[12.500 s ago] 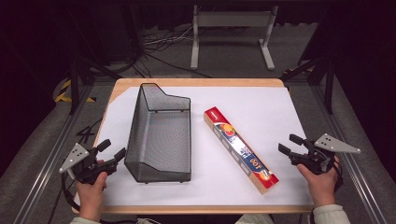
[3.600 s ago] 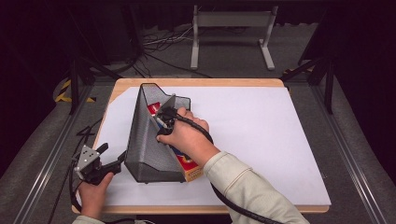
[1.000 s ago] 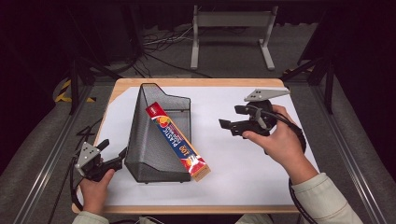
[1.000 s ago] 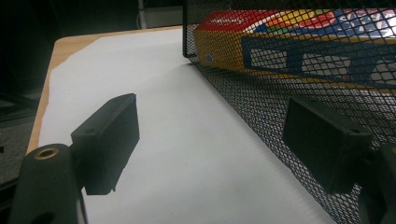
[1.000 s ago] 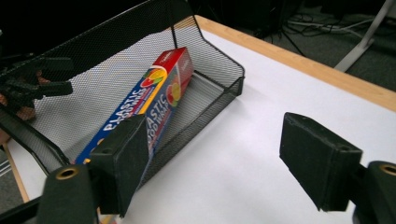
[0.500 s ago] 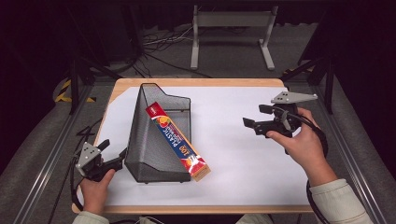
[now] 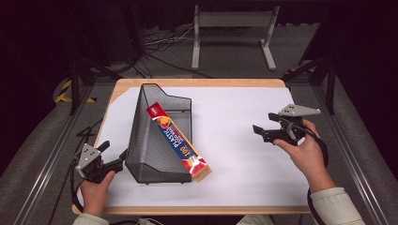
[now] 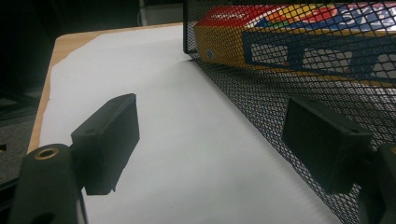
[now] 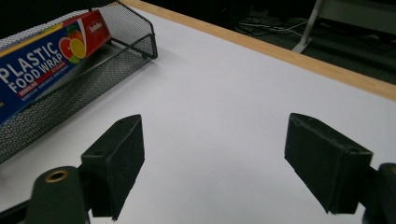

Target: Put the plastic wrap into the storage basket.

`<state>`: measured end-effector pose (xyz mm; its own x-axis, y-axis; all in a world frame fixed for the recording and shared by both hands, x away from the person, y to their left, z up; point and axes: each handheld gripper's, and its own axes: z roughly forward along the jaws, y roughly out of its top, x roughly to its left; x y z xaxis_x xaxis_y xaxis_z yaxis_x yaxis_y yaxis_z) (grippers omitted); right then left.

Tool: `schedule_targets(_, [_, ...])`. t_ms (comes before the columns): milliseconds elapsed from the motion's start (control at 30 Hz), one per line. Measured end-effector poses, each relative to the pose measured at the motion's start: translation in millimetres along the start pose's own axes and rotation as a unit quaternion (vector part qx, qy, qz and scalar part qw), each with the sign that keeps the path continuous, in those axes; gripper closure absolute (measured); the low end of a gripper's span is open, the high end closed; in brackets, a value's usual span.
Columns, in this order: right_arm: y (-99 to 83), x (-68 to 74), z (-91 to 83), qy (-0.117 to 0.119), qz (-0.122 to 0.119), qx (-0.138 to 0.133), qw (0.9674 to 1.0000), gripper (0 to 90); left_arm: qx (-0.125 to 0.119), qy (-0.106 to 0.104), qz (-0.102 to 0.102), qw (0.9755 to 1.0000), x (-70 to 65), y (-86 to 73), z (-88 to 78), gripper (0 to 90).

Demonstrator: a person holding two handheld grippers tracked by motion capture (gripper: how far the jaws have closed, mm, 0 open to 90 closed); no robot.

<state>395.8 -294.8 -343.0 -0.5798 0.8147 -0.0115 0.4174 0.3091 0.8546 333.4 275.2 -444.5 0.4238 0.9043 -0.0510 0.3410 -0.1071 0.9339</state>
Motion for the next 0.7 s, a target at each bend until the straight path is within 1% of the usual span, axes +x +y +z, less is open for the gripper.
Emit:
schedule_targets(33, [-4.0, -1.9, 1.2, 0.0, 0.0, 0.002, 1.0, 20.7, 0.0, 0.001, 0.0, 1.0, -0.2, -0.4, -0.3, 19.9])
schedule_targets(167, [-19.7, -8.5, 5.4, -0.001, -0.013, 0.009, 0.9999, 19.2, 0.001, 0.001, 0.002, 1.0, -0.4, -1.4, -1.7, 20.0])
schedule_targets(233, [-22.3, -9.6, 5.9, -0.003, -0.015, 0.011, 0.9998, 19.2, 0.002, 0.001, 0.002, 1.0, -0.4, -1.7, -2.5, 20.0])
schedule_targets(333, [-34.8, -16.1, 7.5, -0.005, -0.007, 0.01, 0.9999, 18.6, 0.003, 0.002, 0.005, 1.0, -0.8, -2.9, -5.1, 19.9])
schedule_targets(367, [-34.8, -16.1, 7.5, -0.005, -0.007, 0.01, 0.9999, 18.6, 0.003, 0.002, 0.005, 1.0, -0.8, -2.9, -5.1, 19.9])
schedule_targets(467, [-48.0, -21.3, 9.5, -0.003, 0.003, 0.008, 1.0, 18.4, 0.005, 0.003, 0.004, 1.0, -1.3, -3.7, -8.0, 19.9])
schedule_targets(700, [-68.5, -26.0, 12.8, 0.0, 0.013, 0.011, 0.9999, 18.4, 0.01, 0.001, 0.009, 0.9999, -1.2, -6.2, -12.1, 19.8])
